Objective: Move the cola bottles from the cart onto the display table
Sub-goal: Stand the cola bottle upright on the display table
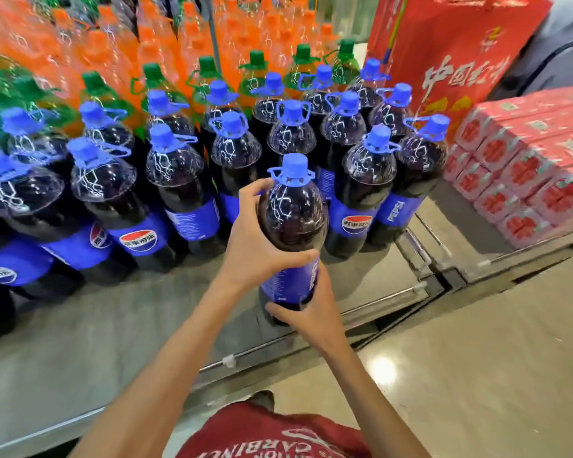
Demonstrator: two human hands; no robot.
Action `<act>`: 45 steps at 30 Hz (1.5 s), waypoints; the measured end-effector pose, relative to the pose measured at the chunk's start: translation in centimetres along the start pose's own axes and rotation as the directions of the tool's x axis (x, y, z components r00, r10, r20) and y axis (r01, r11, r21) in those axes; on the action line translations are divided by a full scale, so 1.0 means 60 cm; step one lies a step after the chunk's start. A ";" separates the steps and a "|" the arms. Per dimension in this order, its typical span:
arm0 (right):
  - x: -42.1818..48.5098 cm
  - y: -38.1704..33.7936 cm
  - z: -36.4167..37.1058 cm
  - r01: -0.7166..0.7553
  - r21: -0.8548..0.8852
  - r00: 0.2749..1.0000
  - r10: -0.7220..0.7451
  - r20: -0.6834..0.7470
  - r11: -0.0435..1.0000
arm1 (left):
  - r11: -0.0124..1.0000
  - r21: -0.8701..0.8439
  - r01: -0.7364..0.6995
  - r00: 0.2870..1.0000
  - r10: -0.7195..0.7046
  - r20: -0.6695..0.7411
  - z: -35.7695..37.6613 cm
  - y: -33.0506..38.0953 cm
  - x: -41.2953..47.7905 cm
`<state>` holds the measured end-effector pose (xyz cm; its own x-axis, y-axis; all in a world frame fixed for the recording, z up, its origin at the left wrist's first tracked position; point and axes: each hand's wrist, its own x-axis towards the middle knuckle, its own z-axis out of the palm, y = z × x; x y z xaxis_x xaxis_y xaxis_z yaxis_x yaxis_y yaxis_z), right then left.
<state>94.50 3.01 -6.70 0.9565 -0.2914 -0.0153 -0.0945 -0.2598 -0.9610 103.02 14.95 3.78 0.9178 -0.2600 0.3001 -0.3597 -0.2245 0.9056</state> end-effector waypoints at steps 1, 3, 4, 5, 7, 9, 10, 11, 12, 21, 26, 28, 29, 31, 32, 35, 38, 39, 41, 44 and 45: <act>0.008 0.002 0.004 -0.005 -0.002 1.000 0.005 -0.027 1.000 | 1.000 -0.004 -0.001 1.000 0.001 0.014 0.004 -0.006 0.010; 0.028 0.009 0.012 -0.026 -0.021 0.997 0.024 -0.072 0.999 | 1.000 -0.005 0.004 0.999 -0.004 0.043 0.012 -0.017 0.029; 0.040 0.013 0.015 -0.038 -0.033 0.995 0.035 -0.089 0.999 | 1.000 -0.006 0.008 0.998 -0.008 0.060 0.014 -0.023 0.037; 0.049 0.019 0.018 -0.056 -0.046 0.993 0.050 -0.108 0.997 | 1.000 -0.007 0.010 0.997 -0.009 0.075 0.016 -0.028 0.045; 0.065 0.023 0.021 -0.090 -0.080 0.986 0.077 -0.150 0.993 | 1.000 -0.001 0.016 0.994 -0.015 0.110 0.015 -0.036 0.061; 0.078 0.028 0.022 -0.112 -0.094 0.977 0.092 -0.194 0.989 | 1.000 0.008 0.013 0.987 -0.014 0.159 0.010 -0.041 0.076; 0.086 0.030 0.025 -0.113 -0.094 0.973 0.091 -0.213 0.989 | 1.000 0.018 0.004 0.984 -0.007 0.178 0.006 -0.044 0.083; 0.094 0.030 0.025 -0.109 -0.092 0.970 0.085 -0.229 0.990 | 1.000 0.028 -0.010 0.982 0.005 0.188 0.004 -0.045 0.090; 0.102 0.030 0.026 -0.104 -0.091 0.967 0.079 -0.242 0.990 | 0.999 0.034 -0.021 0.981 0.014 0.195 0.004 -0.046 0.096; 0.142 0.044 0.042 -0.083 -0.045 0.932 0.061 -0.357 0.996 | 0.996 0.070 -0.048 0.963 0.027 0.267 0.005 -0.062 0.135; 0.157 0.053 0.053 -0.089 -0.112 0.903 0.033 -0.429 0.990 | 0.991 0.061 -0.119 0.944 0.094 0.316 0.012 -0.073 0.150; 0.159 0.054 0.057 -0.113 -0.164 0.892 0.027 -0.452 0.980 | 0.992 0.043 -0.123 0.943 0.103 0.317 0.011 -0.080 0.154; 0.160 0.055 0.060 -0.123 -0.201 0.884 0.015 -0.468 0.972 | 0.992 0.034 -0.121 0.944 0.105 0.313 0.009 -0.082 0.156; 0.162 0.055 0.066 -0.142 -0.244 0.872 0.005 -0.489 0.959 | 0.993 0.029 -0.111 0.946 0.097 0.309 0.007 -0.085 0.158; 0.164 0.055 0.068 -0.149 -0.246 0.867 0.007 -0.498 0.958 | 0.993 0.036 -0.110 0.946 0.093 0.311 0.006 -0.086 0.159; 0.167 0.054 0.071 -0.158 -0.242 0.858 0.012 -0.513 0.957 | 0.992 0.065 -0.104 0.945 0.078 0.317 0.006 -0.090 0.161; 0.167 0.054 0.069 -0.160 -0.235 0.857 0.017 -0.515 0.959 | 0.990 0.089 -0.110 0.942 0.076 0.327 0.010 -0.091 0.162; 0.167 0.054 0.069 -0.161 -0.229 0.856 0.020 -0.517 0.960 | 0.987 0.102 -0.124 0.942 0.085 0.324 0.011 -0.090 0.161; 0.167 0.054 0.069 -0.156 -0.221 0.855 0.020 -0.518 0.963 | 0.975 0.145 -0.168 0.946 0.118 0.302 0.011 -0.087 0.158; 0.168 0.053 0.070 -0.157 -0.228 0.854 0.016 -0.520 0.961 | 0.955 0.178 -0.236 0.944 0.182 0.274 0.011 -0.089 0.155; 0.169 0.052 0.070 -0.158 -0.230 0.853 0.015 -0.522 0.960 | 0.954 0.179 -0.240 0.945 0.187 0.269 0.011 -0.090 0.155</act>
<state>105.05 3.12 -11.05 0.6700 -0.7332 0.1168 -0.3050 -0.4153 -0.8570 113.39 13.11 1.45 0.7547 -0.5399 0.3728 -0.5935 -0.3197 0.7386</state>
